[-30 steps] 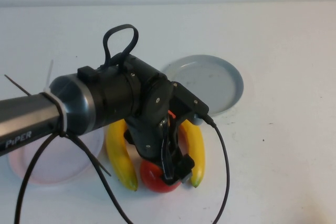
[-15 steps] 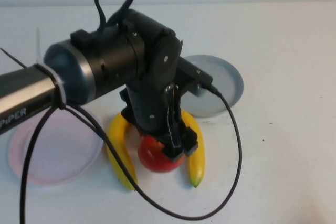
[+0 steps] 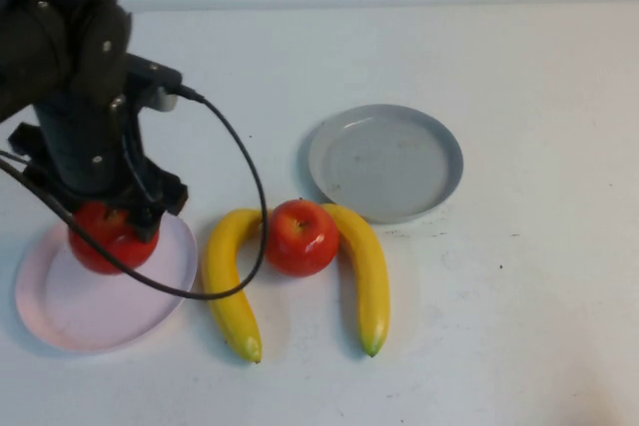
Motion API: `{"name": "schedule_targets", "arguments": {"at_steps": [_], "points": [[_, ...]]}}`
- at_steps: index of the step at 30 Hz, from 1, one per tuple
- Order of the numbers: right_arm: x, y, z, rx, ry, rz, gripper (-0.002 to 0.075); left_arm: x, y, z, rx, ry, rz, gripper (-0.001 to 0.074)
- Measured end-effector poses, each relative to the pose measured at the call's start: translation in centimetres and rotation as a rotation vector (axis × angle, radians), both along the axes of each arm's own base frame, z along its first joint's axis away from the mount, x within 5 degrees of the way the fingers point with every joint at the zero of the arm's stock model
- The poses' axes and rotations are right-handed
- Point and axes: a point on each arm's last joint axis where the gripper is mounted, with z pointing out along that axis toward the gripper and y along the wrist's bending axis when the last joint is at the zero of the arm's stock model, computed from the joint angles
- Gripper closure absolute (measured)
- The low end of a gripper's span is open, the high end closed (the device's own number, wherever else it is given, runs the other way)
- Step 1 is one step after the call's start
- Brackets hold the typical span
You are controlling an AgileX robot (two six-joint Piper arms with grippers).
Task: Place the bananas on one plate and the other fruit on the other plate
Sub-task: Put one type of fruit in the left plate
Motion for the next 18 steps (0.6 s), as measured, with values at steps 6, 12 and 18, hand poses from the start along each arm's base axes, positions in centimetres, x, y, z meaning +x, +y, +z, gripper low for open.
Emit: {"name": "schedule_targets", "arguments": {"at_steps": [6,12,18], "points": [[0.0,0.0,0.0,0.000,0.000,0.000,0.0743,0.9,3.0,-1.1,-0.039,0.010,0.101,0.0154],[0.0,0.0,0.0,0.000,0.000,0.000,0.0743,1.8,2.9,-2.7,-0.046,0.036,0.073,0.0147],[0.0,0.0,0.0,0.000,0.000,0.000,0.0743,2.7,2.6,-5.1,-0.025,0.101,0.065,0.0067]]}}
